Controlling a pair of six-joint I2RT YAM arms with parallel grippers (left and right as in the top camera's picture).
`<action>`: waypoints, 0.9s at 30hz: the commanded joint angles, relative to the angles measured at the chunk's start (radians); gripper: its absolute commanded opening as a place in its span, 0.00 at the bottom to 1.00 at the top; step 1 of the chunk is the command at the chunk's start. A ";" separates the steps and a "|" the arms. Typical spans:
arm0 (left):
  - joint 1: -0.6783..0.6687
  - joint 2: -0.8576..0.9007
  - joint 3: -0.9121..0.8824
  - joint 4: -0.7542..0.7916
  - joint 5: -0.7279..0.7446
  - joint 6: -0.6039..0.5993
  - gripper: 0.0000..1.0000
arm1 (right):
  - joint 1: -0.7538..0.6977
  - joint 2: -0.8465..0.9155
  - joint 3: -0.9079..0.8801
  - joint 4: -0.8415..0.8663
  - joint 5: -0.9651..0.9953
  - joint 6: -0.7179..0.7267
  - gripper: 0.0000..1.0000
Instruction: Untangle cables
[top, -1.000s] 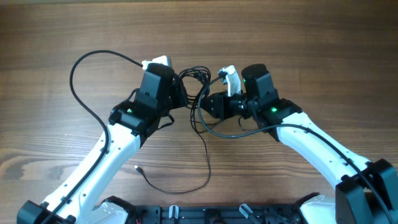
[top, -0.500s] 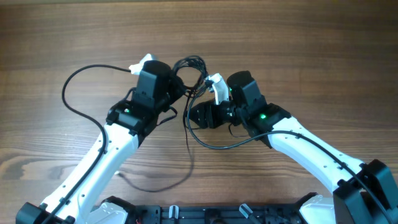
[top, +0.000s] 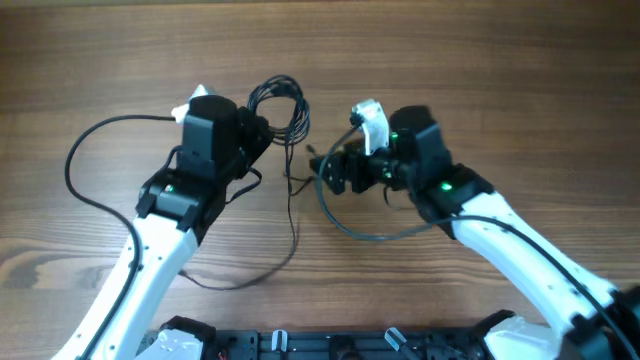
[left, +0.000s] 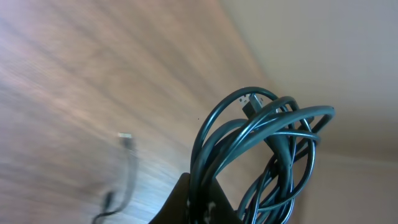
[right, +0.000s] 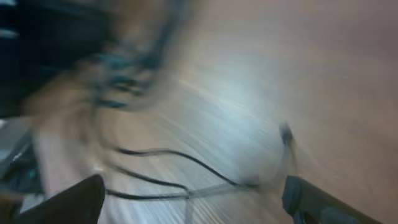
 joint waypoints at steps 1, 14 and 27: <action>0.008 -0.072 0.002 0.040 0.166 0.024 0.04 | 0.000 -0.027 0.008 0.047 -0.245 -0.137 0.96; 0.008 -0.170 0.003 0.080 0.225 -0.052 0.04 | 0.016 0.005 0.008 0.132 -0.369 -0.189 0.79; 0.036 -0.171 0.003 0.083 0.222 -0.061 0.04 | 0.016 0.031 0.008 0.131 -0.520 -0.188 0.58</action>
